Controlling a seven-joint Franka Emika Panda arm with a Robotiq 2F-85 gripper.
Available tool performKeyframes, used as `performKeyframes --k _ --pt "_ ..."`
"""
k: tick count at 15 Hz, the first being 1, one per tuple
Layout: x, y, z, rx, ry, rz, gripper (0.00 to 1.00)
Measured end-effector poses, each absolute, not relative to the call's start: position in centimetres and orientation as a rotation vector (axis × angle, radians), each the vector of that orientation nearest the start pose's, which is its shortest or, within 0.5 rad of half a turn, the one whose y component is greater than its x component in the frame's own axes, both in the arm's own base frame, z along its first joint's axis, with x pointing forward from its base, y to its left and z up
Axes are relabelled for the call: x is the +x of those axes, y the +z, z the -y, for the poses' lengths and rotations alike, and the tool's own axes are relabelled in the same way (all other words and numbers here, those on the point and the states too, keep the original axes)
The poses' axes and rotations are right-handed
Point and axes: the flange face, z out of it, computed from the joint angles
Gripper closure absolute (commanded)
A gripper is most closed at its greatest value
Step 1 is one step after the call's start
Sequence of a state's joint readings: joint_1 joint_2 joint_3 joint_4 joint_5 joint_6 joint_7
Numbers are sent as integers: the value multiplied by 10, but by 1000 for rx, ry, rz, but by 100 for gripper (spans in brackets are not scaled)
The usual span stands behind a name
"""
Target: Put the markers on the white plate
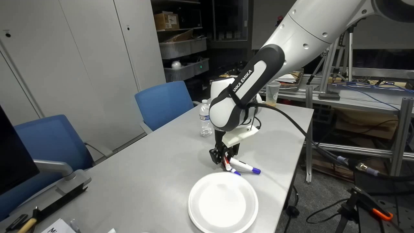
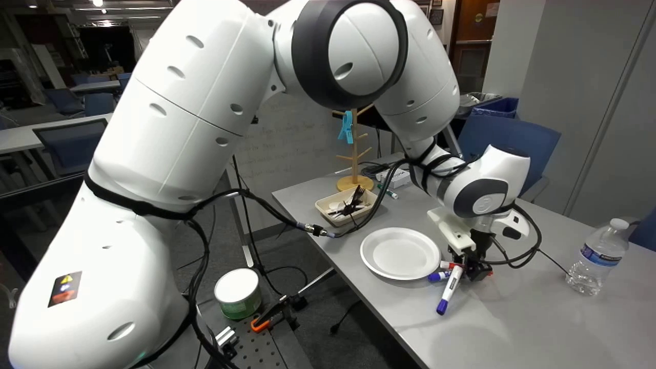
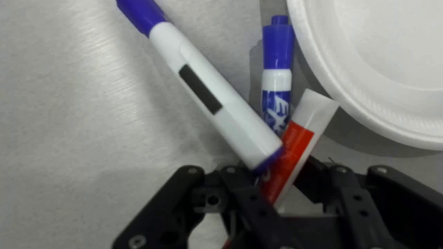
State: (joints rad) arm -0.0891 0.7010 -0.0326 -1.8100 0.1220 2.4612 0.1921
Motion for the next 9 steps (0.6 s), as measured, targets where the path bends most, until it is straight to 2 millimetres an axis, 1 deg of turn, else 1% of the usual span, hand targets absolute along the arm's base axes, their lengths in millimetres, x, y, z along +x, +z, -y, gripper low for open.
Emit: performKeyframes --k 3,6,9 --pt "646 174 65 -3012 16 -590 94" --pt "652 201 58 -3006 -55 -564 94" --pt "653 220 54 -3004 -115 -534 94"
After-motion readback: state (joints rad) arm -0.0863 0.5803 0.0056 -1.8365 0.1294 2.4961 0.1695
